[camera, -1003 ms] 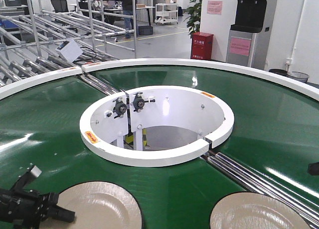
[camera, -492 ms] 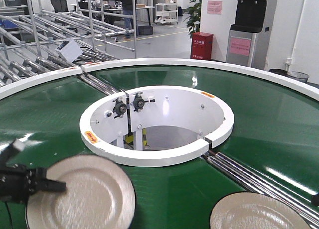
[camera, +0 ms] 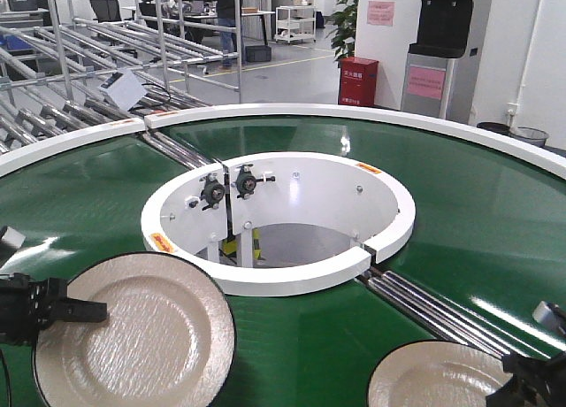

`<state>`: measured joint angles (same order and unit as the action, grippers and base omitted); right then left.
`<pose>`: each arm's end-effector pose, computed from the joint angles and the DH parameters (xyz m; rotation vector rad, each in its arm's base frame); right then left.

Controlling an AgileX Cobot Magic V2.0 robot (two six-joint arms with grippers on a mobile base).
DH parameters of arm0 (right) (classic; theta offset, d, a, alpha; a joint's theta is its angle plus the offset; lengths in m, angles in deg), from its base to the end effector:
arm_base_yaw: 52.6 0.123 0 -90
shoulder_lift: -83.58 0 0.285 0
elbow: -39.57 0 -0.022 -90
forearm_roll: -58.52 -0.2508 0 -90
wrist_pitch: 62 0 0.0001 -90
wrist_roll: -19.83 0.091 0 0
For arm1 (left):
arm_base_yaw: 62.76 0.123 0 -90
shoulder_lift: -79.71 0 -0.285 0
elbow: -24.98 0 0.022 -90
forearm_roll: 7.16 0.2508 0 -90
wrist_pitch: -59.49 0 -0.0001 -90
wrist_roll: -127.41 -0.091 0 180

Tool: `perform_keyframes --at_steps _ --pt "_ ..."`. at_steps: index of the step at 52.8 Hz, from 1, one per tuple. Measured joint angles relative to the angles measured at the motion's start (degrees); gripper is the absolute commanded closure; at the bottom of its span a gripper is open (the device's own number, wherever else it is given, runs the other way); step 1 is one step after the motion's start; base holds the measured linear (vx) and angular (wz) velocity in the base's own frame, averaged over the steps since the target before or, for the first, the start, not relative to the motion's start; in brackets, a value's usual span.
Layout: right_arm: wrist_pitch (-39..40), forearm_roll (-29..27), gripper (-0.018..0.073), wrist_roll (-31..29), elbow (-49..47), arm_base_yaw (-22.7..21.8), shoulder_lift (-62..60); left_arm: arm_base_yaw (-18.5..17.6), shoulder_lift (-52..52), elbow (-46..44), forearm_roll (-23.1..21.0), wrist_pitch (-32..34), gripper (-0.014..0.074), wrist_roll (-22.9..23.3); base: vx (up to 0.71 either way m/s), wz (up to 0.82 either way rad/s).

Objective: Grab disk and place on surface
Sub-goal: 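Lift both plates upright off the conveyor with both grippers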

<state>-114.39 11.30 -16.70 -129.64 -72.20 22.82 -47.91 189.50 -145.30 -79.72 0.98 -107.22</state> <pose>0.3535 -0.0697 0.1540 0.3298 2.7405 0.8266 0.3625 0.0195 0.2432 -0.0217 2.2809 -1.0900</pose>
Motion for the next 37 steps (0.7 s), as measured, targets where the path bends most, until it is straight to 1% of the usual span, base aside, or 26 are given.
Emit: perform_keyframes --at_steps 1,2,8,12,19,31,34,37 --pt "-0.47 -1.04 0.0565 0.0 -0.09 0.0 0.0 0.0 0.0 0.0 0.0 0.0 0.0604 0.0 0.0 0.0" --pt "-0.75 -1.71 0.0577 0.0 -0.18 -0.08 0.0 0.0 0.0 0.0 0.0 -0.02 0.0604 0.0 0.0 0.0" --pt "-2.05 -6.21 0.0574 -1.07 -0.65 -0.61 -0.95 0.0 0.0 0.0 0.0 -0.2 0.0604 0.06 0.0 0.0" --pt "-4.76 -9.5 0.0571 -1.83 -0.57 -1.17 -1.84 0.0 0.0 0.0 0.0 -0.42 0.0604 0.06 0.0 0.0" --pt "-6.41 -12.33 0.0569 -3.52 0.06 -2.27 -5.09 0.0 -0.8 0.0 0.0 -1.82 0.0604 0.57 0.0 0.0" --pt "-10.39 -25.15 0.0568 -3.69 0.12 -2.86 -15.46 0.05 -5.36 0.0 -0.02 -4.77 0.0604 5.84 0.0 0.0" --pt "-11.55 -26.48 0.0568 -3.69 0.12 -2.86 -17.84 0.05 -7.35 0.0 -0.02 -5.1 0.0604 6.82 0.0 0.0" --pt "-12.55 -26.54 0.0568 -3.69 0.12 -2.86 -19.78 0.05 -9.14 0.0 -0.02 -5.42 0.0604 7.31 0.0 0.0"
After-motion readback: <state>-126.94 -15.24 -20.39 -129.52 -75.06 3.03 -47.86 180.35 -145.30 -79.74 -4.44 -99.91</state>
